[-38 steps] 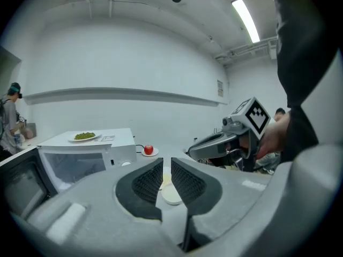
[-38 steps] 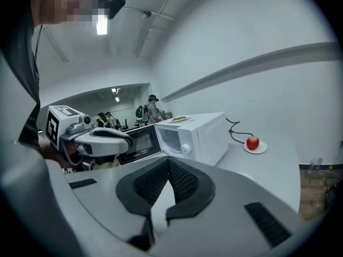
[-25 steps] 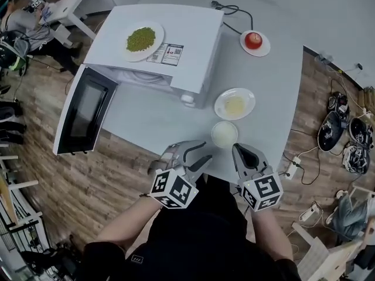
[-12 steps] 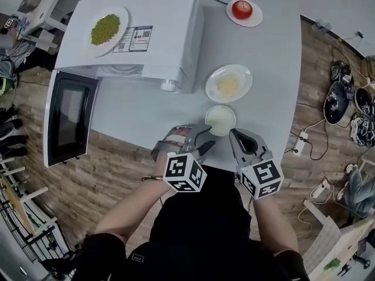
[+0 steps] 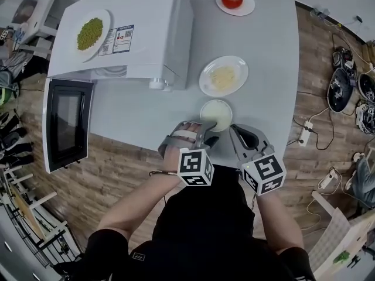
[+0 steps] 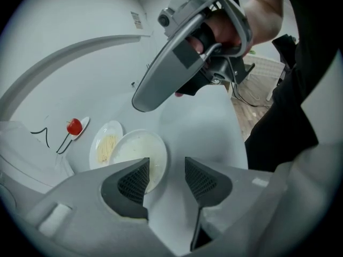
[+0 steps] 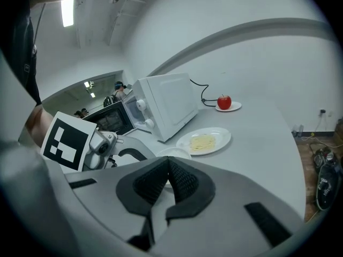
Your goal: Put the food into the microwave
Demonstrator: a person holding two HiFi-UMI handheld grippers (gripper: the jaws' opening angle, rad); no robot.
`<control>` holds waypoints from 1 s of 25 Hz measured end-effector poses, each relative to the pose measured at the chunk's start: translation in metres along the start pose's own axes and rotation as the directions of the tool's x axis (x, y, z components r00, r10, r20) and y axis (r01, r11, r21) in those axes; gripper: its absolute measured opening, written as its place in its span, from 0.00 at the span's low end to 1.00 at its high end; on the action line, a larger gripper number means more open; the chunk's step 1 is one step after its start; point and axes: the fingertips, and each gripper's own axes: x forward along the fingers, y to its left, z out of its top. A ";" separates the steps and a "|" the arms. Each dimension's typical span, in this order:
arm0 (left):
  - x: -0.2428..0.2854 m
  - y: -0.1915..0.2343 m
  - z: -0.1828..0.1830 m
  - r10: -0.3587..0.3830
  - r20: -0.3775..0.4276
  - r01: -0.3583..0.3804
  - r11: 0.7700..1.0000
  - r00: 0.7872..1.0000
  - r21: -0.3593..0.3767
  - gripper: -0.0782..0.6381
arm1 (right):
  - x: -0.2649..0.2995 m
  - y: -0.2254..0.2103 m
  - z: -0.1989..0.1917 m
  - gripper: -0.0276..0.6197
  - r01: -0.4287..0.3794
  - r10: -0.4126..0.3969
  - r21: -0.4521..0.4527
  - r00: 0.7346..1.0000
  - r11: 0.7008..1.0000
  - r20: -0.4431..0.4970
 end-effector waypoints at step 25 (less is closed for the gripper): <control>-0.011 0.015 -0.001 0.229 -0.085 -0.196 0.937 0.970 0.288 0.22 | -0.028 0.012 -0.012 0.06 0.001 -0.001 0.015 1.000 1.000 -0.004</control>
